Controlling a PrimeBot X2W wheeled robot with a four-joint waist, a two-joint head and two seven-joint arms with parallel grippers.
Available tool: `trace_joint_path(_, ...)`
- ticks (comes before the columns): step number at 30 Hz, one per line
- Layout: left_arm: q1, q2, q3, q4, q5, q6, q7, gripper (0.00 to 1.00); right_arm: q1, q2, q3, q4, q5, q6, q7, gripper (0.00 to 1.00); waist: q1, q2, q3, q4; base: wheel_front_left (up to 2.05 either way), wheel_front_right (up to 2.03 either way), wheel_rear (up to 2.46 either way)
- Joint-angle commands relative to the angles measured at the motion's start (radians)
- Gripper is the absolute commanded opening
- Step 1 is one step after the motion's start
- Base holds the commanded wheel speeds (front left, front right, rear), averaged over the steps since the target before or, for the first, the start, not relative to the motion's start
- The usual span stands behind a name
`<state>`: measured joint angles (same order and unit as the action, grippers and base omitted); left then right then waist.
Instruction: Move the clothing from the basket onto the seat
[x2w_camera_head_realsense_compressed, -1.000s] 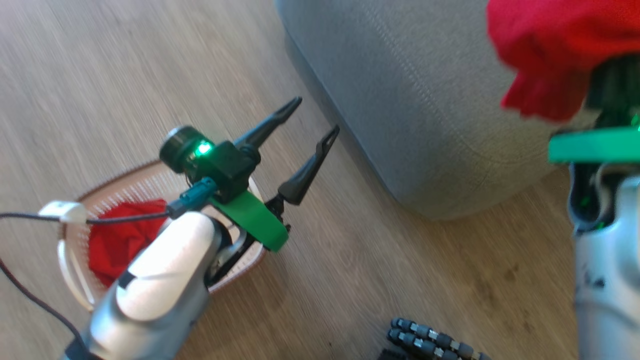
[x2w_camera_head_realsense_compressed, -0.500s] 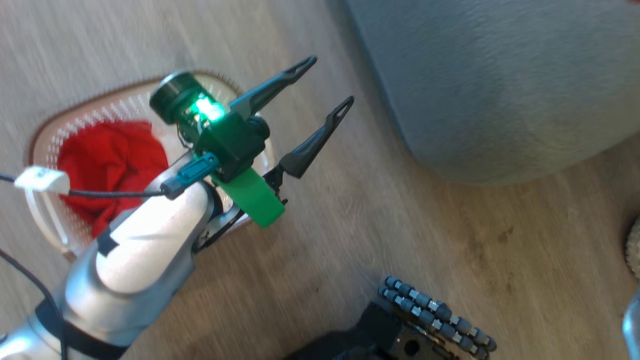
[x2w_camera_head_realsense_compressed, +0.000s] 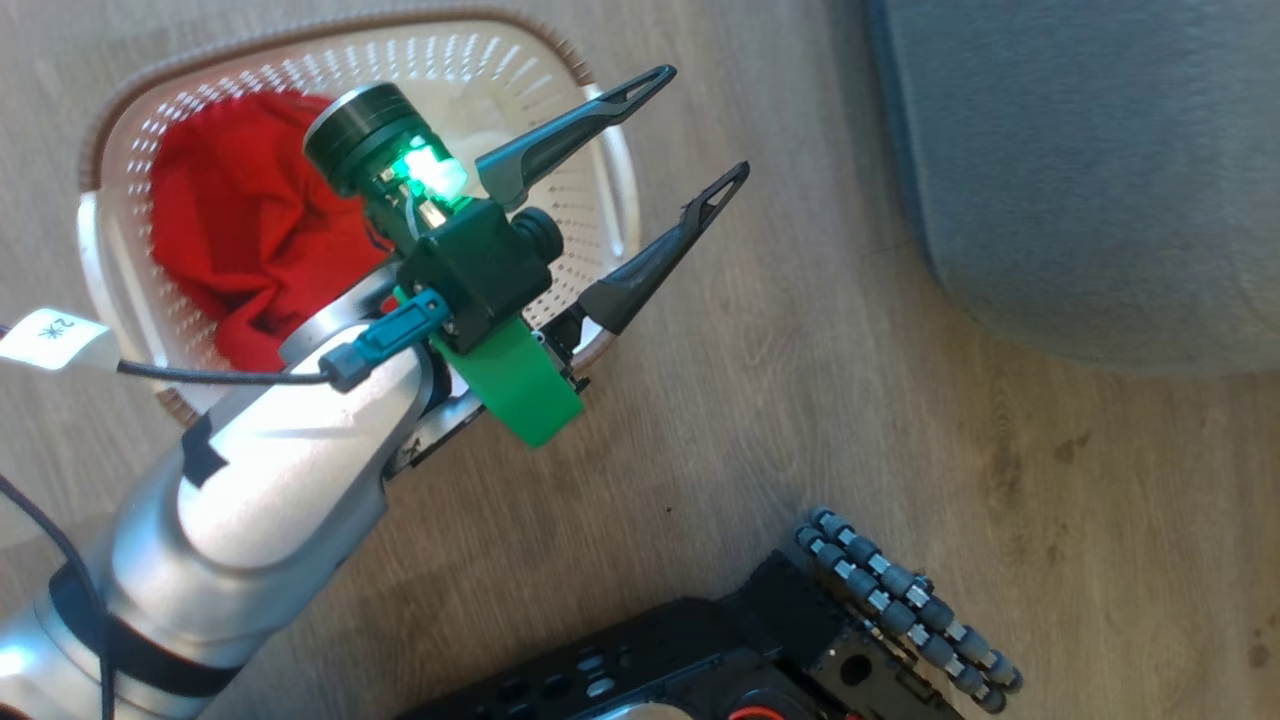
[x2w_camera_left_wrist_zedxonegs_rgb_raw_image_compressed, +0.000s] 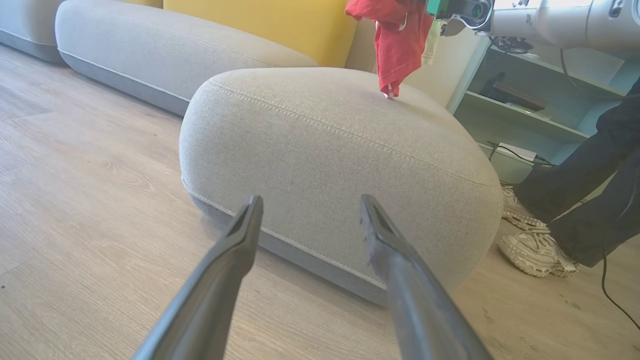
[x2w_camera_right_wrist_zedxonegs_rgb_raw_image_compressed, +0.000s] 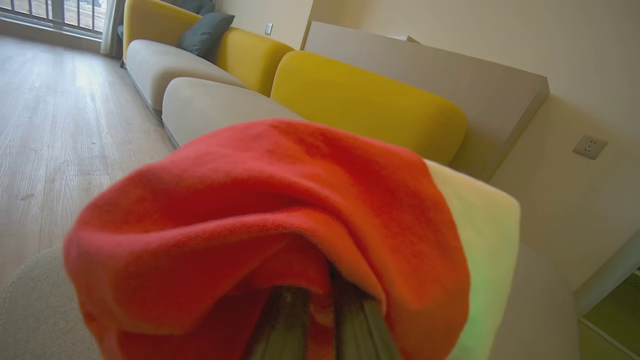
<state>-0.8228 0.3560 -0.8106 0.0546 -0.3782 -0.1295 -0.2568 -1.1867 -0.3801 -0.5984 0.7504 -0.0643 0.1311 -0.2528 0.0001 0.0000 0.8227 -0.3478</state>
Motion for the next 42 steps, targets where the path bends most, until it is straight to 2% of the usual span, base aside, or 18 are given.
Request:
trace_joint_path(1, -0.017, 0.016, 0.017, -0.04, 0.009, -0.001, -0.005, 1.0, -0.014, -0.025, -0.034, 0.006, -0.016, 0.0, 0.004, 0.0, -0.0001, 0.0, 0.024, 0.025, 0.0, 0.0, 0.0)
trace_joint_path(8, -0.022, 0.012, 0.018, -0.035, 0.012, -0.001, -0.005, 1.0, 0.029, 0.032, -0.088, 0.121, -0.03, 0.0, -0.006, 0.0, -0.0001, 0.0, 0.039, 0.033, 0.0, 0.0, 0.0)
trace_joint_path(12, -0.021, 0.008, 0.019, -0.028, 0.012, -0.001, -0.005, 1.0, 0.07, 0.064, -0.078, 0.128, -0.012, 0.0, -0.008, 0.0, -0.0001, 0.0, 0.029, 0.027, 0.0, 0.0, 0.0)
trace_joint_path(13, -0.021, 0.007, 0.02, -0.027, 0.012, -0.001, -0.005, 1.0, 0.081, 0.072, -0.068, 0.115, 0.0, 0.0, -0.008, 0.31, -0.0001, 0.0, 0.023, 0.026, 0.0, 0.0, 0.0)
trace_joint_path(14, -0.021, 0.005, 0.021, -0.026, 0.011, -0.001, -0.005, 1.0, 0.093, 0.08, -0.052, 0.097, 0.013, 0.0, -0.009, 0.78, -0.0001, 0.0, 0.015, 0.025, 0.0, 0.0, 0.0)
trace_joint_path(15, -0.021, 0.005, 0.021, -0.026, 0.011, -0.001, -0.005, 1.0, 0.093, 0.08, -0.052, 0.097, 0.013, 0.0, -0.009, 0.78, -0.0001, 0.0, 0.015, 0.025, 0.0, 0.0, 0.0)
trace_joint_path(16, -0.02, 0.003, 0.023, -0.025, 0.01, -0.001, -0.005, 1.0, 0.108, 0.086, -0.03, 0.081, 0.026, 0.0, -0.009, 1.0, -0.0001, 0.0, 0.008, 0.024, 0.0, 0.0, 0.0)
trace_joint_path(20, -0.008, -0.012, 0.035, -0.021, 0.007, -0.001, -0.005, 1.0, 0.174, 0.093, 0.051, 0.011, 0.09, 0.0, -0.009, 1.0, -0.0001, 0.0, -0.034, 0.027, 0.0, 0.0, 0.0)
trace_joint_path(29, 0.048, -0.07, 0.071, -0.01, 0.004, -0.001, -0.005, 1.0, 0.334, 0.053, 0.192, -0.091, 0.199, 0.0, -0.009, 1.0, -0.0001, 0.0, -0.162, 0.07, 0.0, 0.0, 0.0)
trace_joint_path(42, 0.172, -0.144, 0.186, 0.033, 0.006, -0.001, -0.005, 1.0, 0.498, 0.057, 0.362, -0.292, 0.279, 0.0, -0.009, 1.0, -0.0001, 0.0, -0.361, 0.179, 0.0, 0.0, 0.0)
